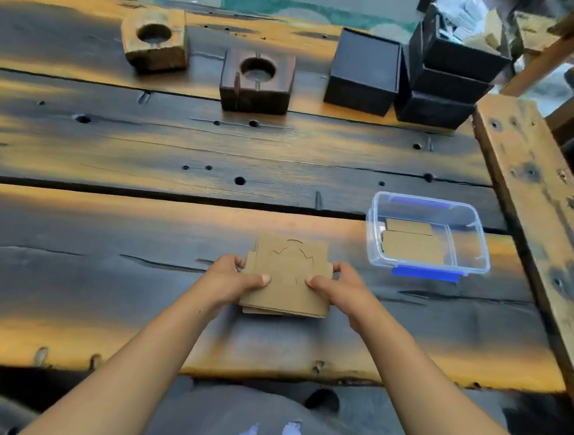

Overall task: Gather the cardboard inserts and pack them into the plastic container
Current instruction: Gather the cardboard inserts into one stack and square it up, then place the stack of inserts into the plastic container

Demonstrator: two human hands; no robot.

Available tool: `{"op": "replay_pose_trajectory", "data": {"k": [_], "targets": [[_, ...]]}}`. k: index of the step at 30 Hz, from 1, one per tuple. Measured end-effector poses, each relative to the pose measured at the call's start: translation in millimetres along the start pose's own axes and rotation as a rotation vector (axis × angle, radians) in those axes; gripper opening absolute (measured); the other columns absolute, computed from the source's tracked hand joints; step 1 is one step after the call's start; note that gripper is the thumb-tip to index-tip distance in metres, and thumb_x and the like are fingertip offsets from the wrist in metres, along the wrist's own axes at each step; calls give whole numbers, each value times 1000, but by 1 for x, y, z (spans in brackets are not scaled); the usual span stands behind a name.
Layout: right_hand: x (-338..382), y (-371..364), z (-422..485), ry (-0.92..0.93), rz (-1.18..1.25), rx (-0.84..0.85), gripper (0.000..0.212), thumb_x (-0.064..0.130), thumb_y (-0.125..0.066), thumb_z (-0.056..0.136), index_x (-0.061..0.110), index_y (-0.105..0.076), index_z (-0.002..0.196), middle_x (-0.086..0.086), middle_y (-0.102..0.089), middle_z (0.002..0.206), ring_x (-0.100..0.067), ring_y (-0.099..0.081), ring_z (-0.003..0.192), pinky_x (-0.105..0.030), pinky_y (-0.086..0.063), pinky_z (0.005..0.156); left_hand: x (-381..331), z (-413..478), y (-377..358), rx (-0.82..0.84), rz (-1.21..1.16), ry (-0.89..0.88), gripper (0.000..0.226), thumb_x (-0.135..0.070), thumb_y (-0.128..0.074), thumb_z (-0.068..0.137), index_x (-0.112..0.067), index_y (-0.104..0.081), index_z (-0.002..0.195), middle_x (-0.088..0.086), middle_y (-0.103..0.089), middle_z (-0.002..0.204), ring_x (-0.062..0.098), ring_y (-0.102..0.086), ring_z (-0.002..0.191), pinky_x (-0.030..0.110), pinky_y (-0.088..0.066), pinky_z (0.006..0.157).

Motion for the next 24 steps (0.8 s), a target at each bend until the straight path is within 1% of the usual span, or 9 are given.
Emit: {"op": "replay_pose_trajectory", "data": {"k": [3, 7, 9, 12, 16, 19, 22, 23, 24], "targets": [[-21, 50, -9, 50, -84, -67, 38, 32, -73, 80, 20, -53, 109, -3, -65, 113, -22, -64, 103, -43, -52, 94, -2, -17, -55, -6, 41, -4, 38, -22, -80, 79, -8, -55, 103, 5, -63, 93, 17, -65, 81, 28, -53, 63], [-42, 108, -24, 91, -149, -102, 40, 37, -72, 79, 22, -53, 111, 1, -64, 113, -22, -62, 106, -42, -51, 94, -11, -37, -115, -9, 60, -20, 40, -24, -80, 79, -8, -55, 106, 7, -61, 103, 20, -62, 91, 29, -48, 63], [-52, 130, -29, 99, -123, -97, 40, 36, -72, 80, 21, -54, 113, 1, -65, 112, -21, -63, 104, -42, -52, 93, -17, -44, -136, -8, 83, -27, 44, -26, -80, 79, -7, -55, 109, 8, -60, 106, 24, -62, 97, 33, -51, 71], [-62, 159, -30, 111, -58, -98, 37, 35, -73, 79, 21, -56, 109, 4, -66, 107, -16, -65, 97, -39, -53, 89, -34, -50, -159, -20, 146, -62, 44, -28, -81, 78, -10, -55, 108, 4, -60, 103, 22, -61, 95, 35, -52, 76], [-63, 185, -23, 141, -6, -121, 38, 38, -72, 79, 25, -54, 109, 8, -65, 104, -11, -64, 93, -34, -54, 82, -59, -44, -179, -18, 194, -119, 43, -28, -81, 78, -9, -56, 107, 5, -61, 98, 16, -61, 85, 30, -51, 67], [-53, 199, -14, 177, 12, -167, 48, 41, -72, 79, 36, -45, 119, 15, -61, 97, -2, -61, 87, -24, -49, 70, -78, -27, -186, 8, 201, -147, 43, -28, -81, 78, -7, -60, 109, 10, -67, 101, 22, -66, 89, 38, -56, 77], [-43, 212, -3, 190, 10, -188, 61, 44, -70, 78, 37, -43, 133, 4, -62, 105, -14, -63, 101, -34, -53, 87, -98, -7, -192, 35, 215, -184, 45, -29, -82, 76, -9, -60, 110, 13, -68, 104, 27, -67, 95, 46, -56, 87], [-39, 217, 0, 186, 6, -203, 62, 43, -70, 79, 36, -44, 134, 4, -61, 107, -11, -62, 103, -32, -52, 88, -104, 0, -195, 52, 212, -187, 45, -30, -82, 76, -10, -59, 110, 13, -67, 104, 28, -67, 96, 47, -56, 88], [-35, 222, 4, 188, 7, -219, 58, 42, -70, 80, 35, -46, 133, 9, -61, 104, -5, -62, 98, -25, -52, 81, -109, 7, -198, 69, 205, -191, 45, -31, -81, 76, -12, -58, 110, 13, -67, 105, 28, -67, 97, 48, -56, 89]]}}
Point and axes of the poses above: each hand's wrist, its own z-axis towards the middle knuckle, its own y-axis out of the back of the hand, x = y × z, the point moved 4 cm from there along z, towards the middle knuckle
